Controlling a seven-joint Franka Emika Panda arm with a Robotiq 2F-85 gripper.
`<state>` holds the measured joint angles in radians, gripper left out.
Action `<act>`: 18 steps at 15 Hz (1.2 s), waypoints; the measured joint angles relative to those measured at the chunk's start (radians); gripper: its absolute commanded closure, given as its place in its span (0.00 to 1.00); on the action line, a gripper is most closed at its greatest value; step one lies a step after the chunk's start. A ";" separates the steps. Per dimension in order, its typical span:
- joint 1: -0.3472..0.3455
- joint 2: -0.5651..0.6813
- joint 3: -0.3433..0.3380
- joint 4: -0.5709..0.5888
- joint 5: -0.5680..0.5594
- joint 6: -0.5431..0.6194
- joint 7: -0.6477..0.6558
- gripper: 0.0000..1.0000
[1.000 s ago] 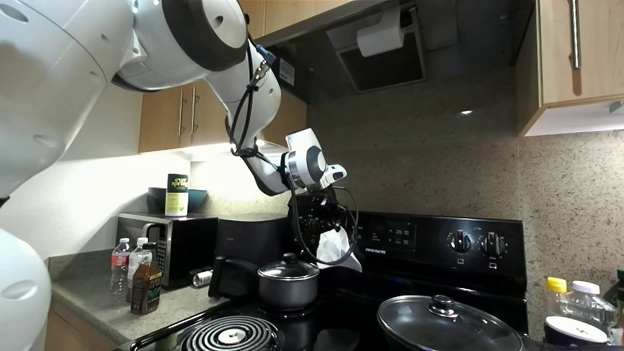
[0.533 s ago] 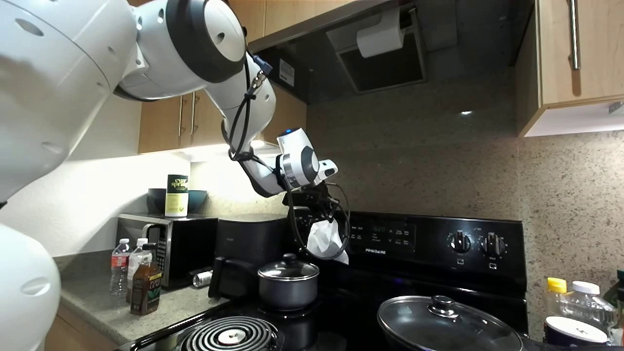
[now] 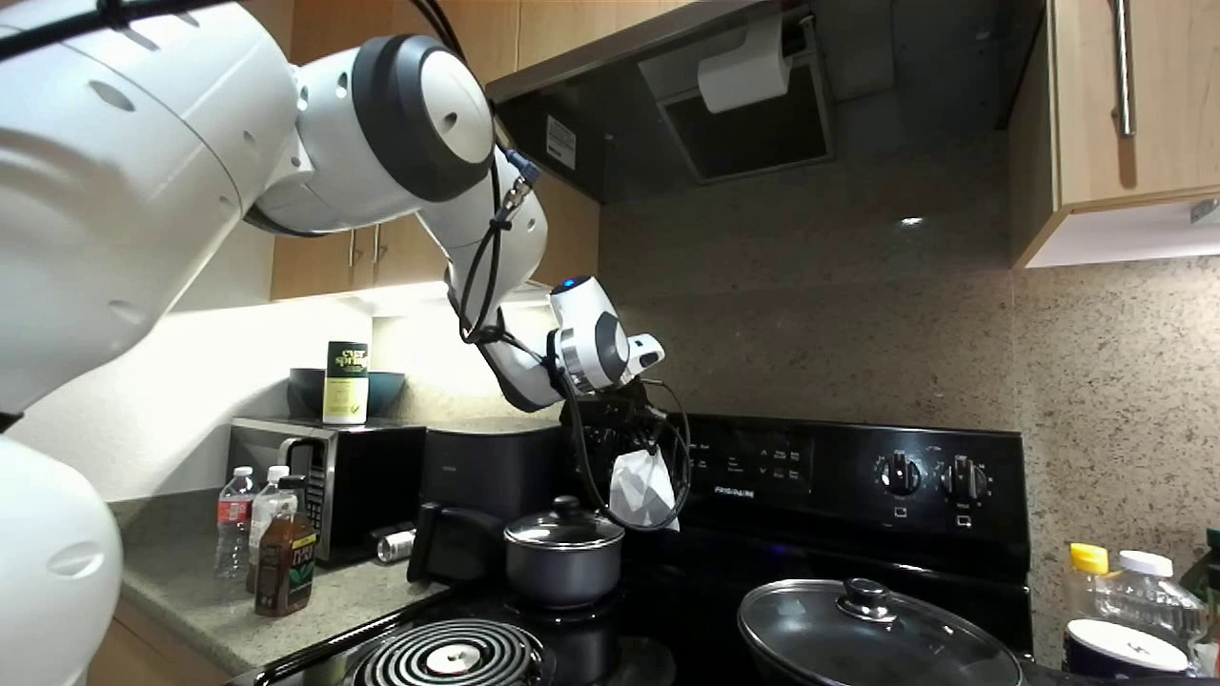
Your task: Use the tissue to wipe the kitchen control pad
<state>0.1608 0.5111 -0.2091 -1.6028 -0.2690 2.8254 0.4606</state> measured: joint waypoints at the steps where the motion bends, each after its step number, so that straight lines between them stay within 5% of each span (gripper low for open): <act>1: 0.000 0.017 0.000 0.020 0.000 0.013 0.007 0.93; 10: 0.032 0.011 -0.032 0.060 0.002 0.021 0.187 0.93; 18: 0.133 0.044 -0.242 0.163 -0.001 0.129 0.464 0.93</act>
<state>0.2937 0.5553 -0.4510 -1.4402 -0.2700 2.9545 0.9246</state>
